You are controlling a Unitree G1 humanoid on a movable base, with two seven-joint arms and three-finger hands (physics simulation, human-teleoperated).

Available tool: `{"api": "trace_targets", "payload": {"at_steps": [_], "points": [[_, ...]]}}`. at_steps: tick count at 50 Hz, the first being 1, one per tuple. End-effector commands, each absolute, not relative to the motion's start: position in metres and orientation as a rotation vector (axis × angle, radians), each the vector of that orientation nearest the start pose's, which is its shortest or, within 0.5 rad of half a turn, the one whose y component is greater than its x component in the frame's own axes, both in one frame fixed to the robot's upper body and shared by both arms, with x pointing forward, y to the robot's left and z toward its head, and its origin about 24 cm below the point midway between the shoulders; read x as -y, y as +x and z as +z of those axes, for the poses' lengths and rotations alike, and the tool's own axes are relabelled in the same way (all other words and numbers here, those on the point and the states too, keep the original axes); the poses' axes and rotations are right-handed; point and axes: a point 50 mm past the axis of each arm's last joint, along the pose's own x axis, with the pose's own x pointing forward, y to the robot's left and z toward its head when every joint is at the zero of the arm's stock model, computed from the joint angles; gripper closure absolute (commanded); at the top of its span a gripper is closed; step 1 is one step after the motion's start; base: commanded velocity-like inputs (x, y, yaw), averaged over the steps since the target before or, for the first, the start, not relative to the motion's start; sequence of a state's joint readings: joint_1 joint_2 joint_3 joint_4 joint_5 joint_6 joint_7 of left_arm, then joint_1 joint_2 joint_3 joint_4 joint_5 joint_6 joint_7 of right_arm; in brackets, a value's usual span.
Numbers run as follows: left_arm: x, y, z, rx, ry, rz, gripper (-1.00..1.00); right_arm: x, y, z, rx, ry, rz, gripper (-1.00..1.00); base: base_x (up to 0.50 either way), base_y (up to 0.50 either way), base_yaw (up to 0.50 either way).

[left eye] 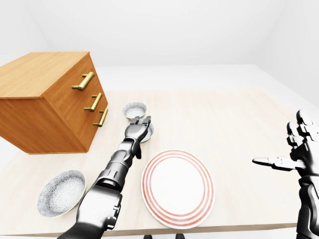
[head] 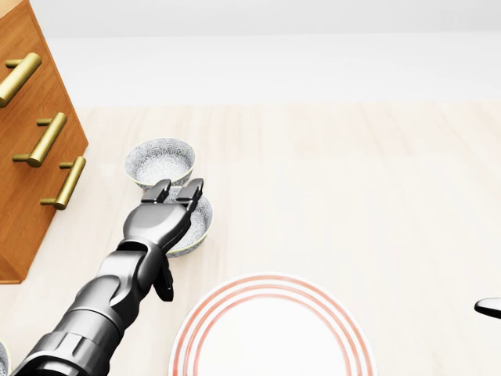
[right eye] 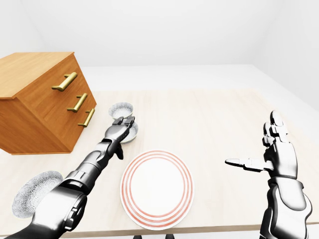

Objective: Put the bowl in the middle on the plate.

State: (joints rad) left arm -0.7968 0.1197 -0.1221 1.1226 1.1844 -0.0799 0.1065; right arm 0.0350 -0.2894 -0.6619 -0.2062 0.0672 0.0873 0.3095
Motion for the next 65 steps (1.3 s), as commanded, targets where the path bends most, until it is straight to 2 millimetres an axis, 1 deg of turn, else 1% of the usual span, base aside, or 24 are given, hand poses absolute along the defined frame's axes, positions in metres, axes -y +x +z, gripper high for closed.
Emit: {"api": "trace_targets", "payload": {"at_steps": [1, 5, 17, 43, 65], "points": [[-0.1196, 0.3707, 0.0352, -0.068, 1.449, -0.324, -1.0, 0.3263, 0.2006, 0.1241, 0.154, -0.291, -0.324, -1.0, 0.0, 0.0, 0.0], [-0.1188, 0.3702, 0.0342, -0.068, 1.453, -0.327, -1.0, 0.3269, 0.2011, 0.1219, 0.145, -0.286, -0.325, -1.0, 0.0, 0.0, 0.0], [-0.1139, 0.3695, 0.0331, -0.064, 1.453, -0.34, -1.0, 0.3265, 0.2006, 0.1245, 0.155, -0.291, -0.325, -1.0, 0.0, 0.0, 0.0], [-0.1133, 0.3689, 0.0317, -0.085, 1.467, -0.354, -1.0, 0.3266, 0.2003, 0.1233, 0.151, -0.29, -0.324, -1.0, 0.0, 0.0, 0.0], [-0.1219, 0.3662, 0.0263, -0.152, 1.492, -0.366, -1.0, 0.3272, 0.2013, 0.1208, 0.14, -0.285, -0.325, -1.0, 0.0, 0.0, 0.0]]}}
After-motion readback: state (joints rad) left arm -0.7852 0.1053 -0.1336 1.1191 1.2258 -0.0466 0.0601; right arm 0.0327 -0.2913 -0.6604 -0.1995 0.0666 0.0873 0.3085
